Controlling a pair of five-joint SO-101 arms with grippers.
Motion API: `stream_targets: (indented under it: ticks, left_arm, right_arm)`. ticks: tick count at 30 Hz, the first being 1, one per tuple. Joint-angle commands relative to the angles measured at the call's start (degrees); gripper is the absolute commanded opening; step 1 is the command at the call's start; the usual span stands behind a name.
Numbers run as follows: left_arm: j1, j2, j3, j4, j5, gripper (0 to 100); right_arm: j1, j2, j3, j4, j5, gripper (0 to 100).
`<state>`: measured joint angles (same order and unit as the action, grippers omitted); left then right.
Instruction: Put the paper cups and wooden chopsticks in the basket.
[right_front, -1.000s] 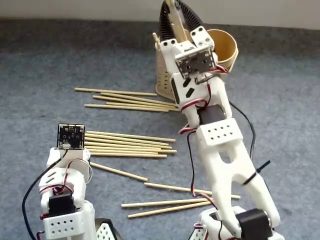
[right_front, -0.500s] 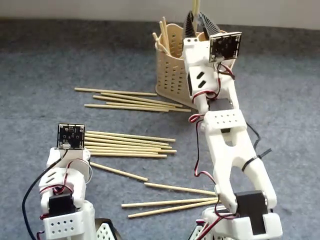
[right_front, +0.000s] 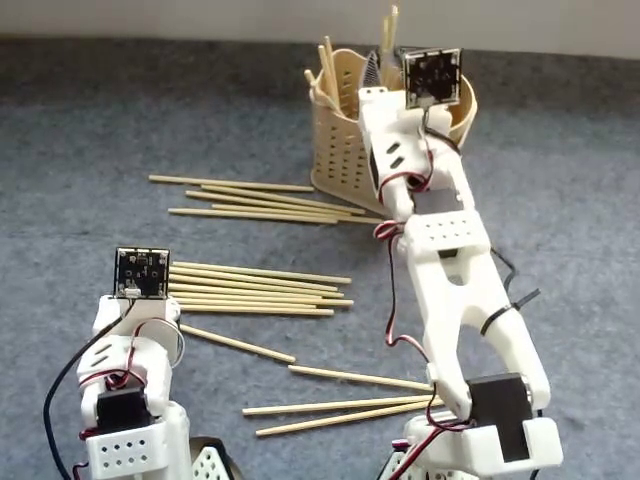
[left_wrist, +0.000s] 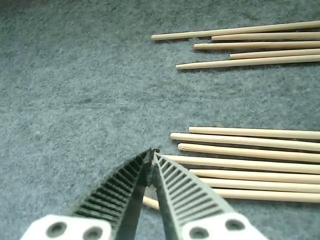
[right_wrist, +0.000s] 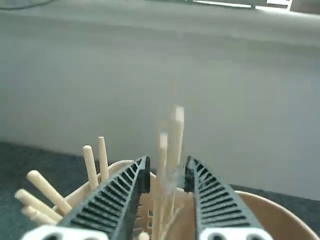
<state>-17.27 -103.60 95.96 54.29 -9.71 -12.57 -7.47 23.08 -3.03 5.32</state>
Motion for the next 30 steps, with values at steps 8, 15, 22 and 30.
stream_targets:
  ticks: [8, 15, 22, 30]
  left_arm:
    - [-0.5, -0.1, 1.2, -1.2, -0.4, 1]
    - [-0.5, -0.1, 1.2, -1.2, -0.4, 1]
    - [-0.5, -0.1, 1.2, -1.2, -0.4, 1]
    - [-0.5, -0.1, 1.2, -1.2, -0.4, 1]
  right_arm:
    - [-4.7, -14.7, -7.7, 22.8, -0.5, 14.2]
    - [-8.8, -19.5, -18.2, 42.6, -0.2, 14.2]
    - [-13.5, -19.4, -30.2, 66.5, 0.0, 14.2]
    - [-19.0, -19.8, -30.6, 82.5, 7.1, 14.2]
